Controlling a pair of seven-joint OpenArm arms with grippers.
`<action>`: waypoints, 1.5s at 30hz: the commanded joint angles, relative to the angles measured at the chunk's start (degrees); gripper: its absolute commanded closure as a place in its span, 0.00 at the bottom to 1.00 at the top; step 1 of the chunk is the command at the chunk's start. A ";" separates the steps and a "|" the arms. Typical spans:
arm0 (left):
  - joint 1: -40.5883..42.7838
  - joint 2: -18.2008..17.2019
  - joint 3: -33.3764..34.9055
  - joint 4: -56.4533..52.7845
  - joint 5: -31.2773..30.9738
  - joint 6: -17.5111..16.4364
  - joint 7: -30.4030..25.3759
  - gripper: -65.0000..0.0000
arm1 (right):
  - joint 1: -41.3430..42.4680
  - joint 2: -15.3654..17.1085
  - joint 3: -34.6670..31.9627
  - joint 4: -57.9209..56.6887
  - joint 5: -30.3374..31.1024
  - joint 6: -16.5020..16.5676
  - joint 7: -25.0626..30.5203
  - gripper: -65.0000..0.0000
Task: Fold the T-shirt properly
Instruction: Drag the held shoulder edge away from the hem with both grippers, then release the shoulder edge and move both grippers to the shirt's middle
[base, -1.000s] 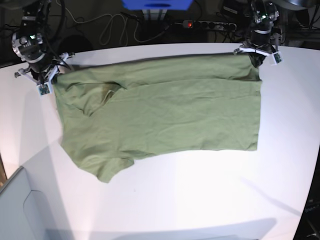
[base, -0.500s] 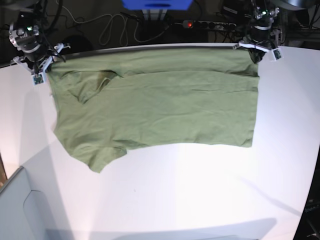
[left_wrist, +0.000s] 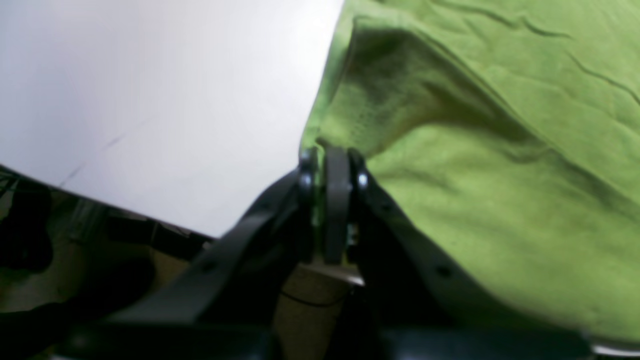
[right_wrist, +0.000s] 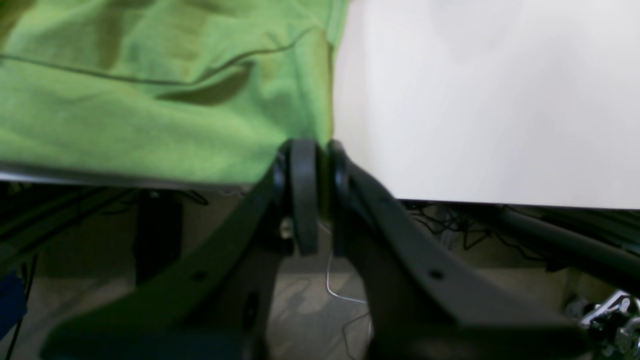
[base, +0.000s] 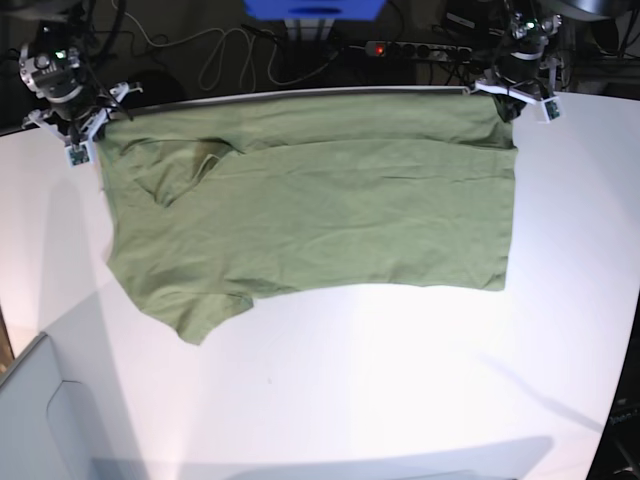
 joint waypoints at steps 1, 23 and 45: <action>0.40 -0.48 -0.29 1.09 0.04 0.12 -0.65 1.00 | -0.16 0.80 0.27 0.89 0.08 0.47 0.73 0.99; 0.84 -0.57 -0.37 3.29 0.04 0.38 -0.65 0.42 | 1.33 0.71 0.71 1.60 0.08 0.47 0.73 0.41; -20.96 -1.54 -6.18 2.49 0.65 -0.06 -0.21 0.42 | 39.05 1.24 -14.15 -15.90 0.08 0.47 0.82 0.41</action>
